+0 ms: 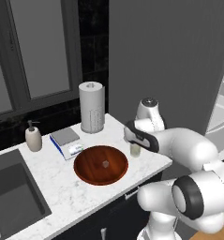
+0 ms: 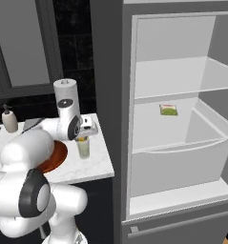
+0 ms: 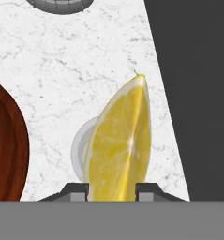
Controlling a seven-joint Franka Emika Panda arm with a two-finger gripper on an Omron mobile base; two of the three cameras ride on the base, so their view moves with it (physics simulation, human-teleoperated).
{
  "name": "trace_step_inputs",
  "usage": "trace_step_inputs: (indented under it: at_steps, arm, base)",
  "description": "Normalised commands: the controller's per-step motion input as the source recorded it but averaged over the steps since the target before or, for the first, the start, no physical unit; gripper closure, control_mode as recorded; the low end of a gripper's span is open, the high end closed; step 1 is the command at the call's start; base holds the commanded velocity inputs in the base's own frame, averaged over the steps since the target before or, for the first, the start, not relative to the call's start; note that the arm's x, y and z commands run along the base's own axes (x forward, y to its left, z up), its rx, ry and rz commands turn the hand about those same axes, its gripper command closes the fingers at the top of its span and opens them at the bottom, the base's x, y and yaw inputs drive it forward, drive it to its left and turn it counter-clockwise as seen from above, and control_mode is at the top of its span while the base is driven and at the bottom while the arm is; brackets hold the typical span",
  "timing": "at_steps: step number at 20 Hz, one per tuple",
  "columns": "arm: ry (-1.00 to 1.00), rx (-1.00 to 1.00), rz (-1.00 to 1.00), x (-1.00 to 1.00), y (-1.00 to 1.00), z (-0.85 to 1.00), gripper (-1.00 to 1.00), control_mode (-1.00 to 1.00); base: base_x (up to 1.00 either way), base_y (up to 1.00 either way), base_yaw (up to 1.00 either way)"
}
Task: Grab a lemon wedge from the fridge and one ice cube from the ice bowl, and put them in the glass of lemonade.
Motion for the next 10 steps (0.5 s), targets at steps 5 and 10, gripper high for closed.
trace_step_inputs:
  at_steps: [5, 10]
  arm:
    - [-0.04, 0.00, 0.00, -0.03, 0.00, 0.00, 1.00, -1.00]
    - [0.03, 0.00, 0.00, 0.11, 0.00, 0.00, 1.00, -1.00]
  base:
    - [0.00, 0.00, 0.00]
    - [0.00, 0.00, 0.00]
